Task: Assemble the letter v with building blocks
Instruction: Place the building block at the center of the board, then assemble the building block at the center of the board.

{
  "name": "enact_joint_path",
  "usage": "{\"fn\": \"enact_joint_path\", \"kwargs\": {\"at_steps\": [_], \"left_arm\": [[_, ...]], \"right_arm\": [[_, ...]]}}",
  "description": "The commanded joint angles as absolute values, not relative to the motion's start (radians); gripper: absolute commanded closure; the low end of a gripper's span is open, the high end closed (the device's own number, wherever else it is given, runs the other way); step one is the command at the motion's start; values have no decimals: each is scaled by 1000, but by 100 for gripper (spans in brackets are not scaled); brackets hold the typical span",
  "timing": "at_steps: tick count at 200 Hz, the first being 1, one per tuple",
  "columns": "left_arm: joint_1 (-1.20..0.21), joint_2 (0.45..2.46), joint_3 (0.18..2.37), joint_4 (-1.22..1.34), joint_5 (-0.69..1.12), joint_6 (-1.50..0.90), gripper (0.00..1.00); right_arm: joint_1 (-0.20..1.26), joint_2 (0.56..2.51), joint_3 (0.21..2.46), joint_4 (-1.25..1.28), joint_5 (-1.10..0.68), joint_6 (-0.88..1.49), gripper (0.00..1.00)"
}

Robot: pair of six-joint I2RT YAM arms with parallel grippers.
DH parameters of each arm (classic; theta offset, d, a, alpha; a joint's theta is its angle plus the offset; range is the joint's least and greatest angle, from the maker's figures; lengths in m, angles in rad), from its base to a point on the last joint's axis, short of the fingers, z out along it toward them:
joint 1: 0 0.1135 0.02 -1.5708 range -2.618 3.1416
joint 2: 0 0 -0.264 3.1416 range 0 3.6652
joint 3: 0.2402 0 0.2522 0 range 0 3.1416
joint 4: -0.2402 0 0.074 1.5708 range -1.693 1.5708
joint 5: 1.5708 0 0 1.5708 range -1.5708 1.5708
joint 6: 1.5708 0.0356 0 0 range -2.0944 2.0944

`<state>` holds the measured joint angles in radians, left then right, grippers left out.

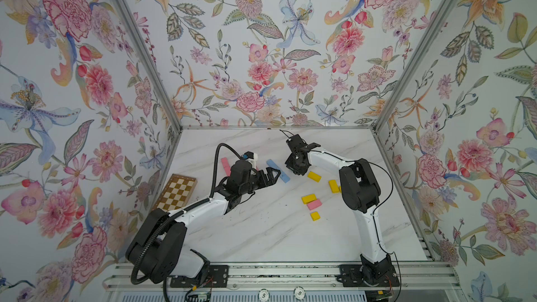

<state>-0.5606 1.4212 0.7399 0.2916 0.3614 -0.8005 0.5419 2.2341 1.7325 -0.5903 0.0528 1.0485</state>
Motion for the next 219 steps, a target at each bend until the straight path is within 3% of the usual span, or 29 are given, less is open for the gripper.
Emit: {"fn": "enact_joint_path", "kwargs": {"at_steps": [1, 55, 122, 187, 219], "left_arm": [[-547, 1433, 727, 296, 377, -779, 1], [-543, 1439, 740, 280, 376, -772, 1], [-540, 1455, 770, 248, 372, -758, 1], [-535, 1458, 770, 244, 376, -752, 1], [-531, 1465, 769, 246, 379, -750, 1]], "right_arm": [[541, 2188, 1709, -623, 89, 1036, 58], [496, 2174, 1769, -671, 61, 829, 22], [484, 2361, 2059, -849, 104, 644, 30], [511, 2402, 2065, -858, 162, 657, 37], [508, 2434, 2069, -857, 170, 670, 48]]}}
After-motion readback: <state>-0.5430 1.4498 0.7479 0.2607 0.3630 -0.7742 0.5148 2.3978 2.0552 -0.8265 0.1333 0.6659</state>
